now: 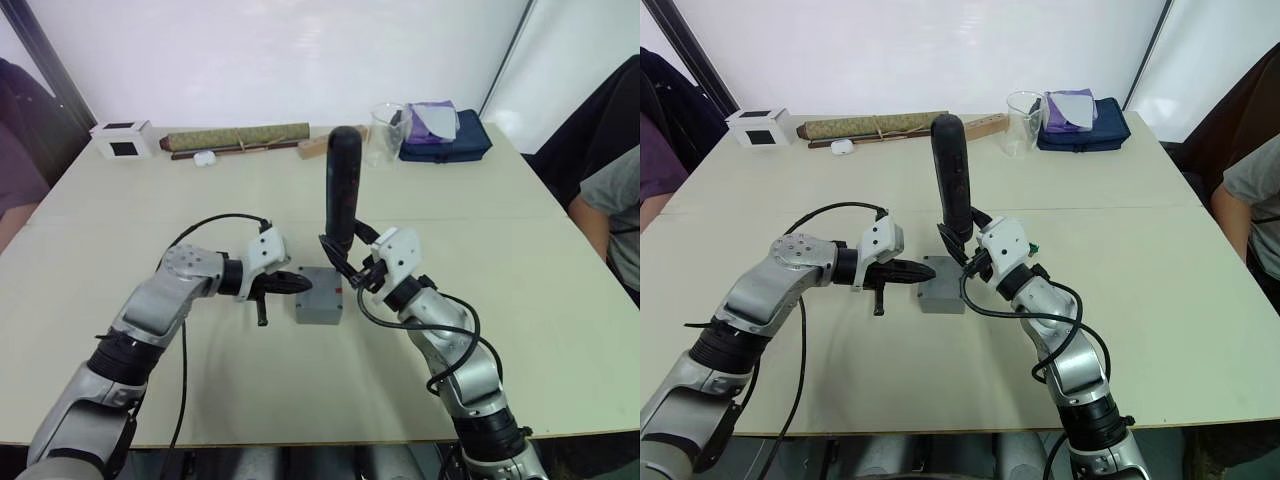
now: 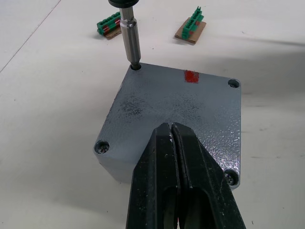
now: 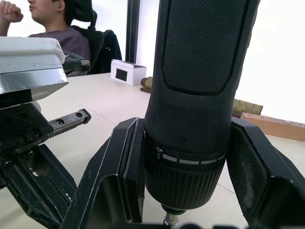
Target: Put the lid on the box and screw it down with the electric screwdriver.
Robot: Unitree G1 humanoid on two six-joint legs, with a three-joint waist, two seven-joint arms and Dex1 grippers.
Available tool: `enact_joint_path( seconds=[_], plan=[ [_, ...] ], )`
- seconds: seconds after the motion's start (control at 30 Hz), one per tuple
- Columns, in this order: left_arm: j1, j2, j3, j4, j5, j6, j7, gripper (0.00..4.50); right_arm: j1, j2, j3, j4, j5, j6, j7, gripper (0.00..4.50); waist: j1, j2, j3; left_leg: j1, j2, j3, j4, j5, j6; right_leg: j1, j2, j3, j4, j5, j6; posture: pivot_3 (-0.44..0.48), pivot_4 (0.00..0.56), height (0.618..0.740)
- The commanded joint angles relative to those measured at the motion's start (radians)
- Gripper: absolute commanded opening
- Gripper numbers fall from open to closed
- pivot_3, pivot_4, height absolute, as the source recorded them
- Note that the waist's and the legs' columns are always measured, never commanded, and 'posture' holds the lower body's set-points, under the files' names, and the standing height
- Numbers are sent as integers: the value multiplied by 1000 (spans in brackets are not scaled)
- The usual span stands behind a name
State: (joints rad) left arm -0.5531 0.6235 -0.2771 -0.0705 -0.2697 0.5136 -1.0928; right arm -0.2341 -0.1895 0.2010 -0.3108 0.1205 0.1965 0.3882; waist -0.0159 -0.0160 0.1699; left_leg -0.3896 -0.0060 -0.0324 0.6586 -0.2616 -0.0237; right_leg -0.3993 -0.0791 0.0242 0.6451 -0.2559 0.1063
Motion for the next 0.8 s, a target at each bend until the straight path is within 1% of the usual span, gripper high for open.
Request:
enact_joint_path(
  seconds=[0.03, 0.27, 0.4, 0.8],
  plan=[
    [15, 4, -33, 28, 31, 11, -9, 0, 33, -19, 6, 44, -10, 72, 5, 2130, 0, -1, -2, 0, 0, 0, 0, 0, 0, 0, 0, 0, 0, 0, 0, 0, 150, 740],
    [17, 3, -36, 28, 33, 11, -7, 0, 36, -35, 18, 64, -30, 101, 3, 2130, 0, -2, -6, 5, 0, 0, -5, 0, 0, 4, 0, 0, -3, -1, -1, 0, 150, 740],
    [22, 4, -35, 21, 35, 12, -6, 0, 40, -42, 29, 63, -33, 112, 4, 2130, 1, -2, -8, 14, 1, 0, -13, 0, 0, 13, 0, 0, -11, -1, -1, 0, 150, 740],
    [43, 11, -37, -2, 38, 17, -2, 0, 45, -43, 41, 75, -39, 135, 0, 2130, 2, -2, -15, 14, 2, -1, -14, 0, 0, 13, 0, 0, -14, -2, -3, 0, 150, 740]
  ],
)
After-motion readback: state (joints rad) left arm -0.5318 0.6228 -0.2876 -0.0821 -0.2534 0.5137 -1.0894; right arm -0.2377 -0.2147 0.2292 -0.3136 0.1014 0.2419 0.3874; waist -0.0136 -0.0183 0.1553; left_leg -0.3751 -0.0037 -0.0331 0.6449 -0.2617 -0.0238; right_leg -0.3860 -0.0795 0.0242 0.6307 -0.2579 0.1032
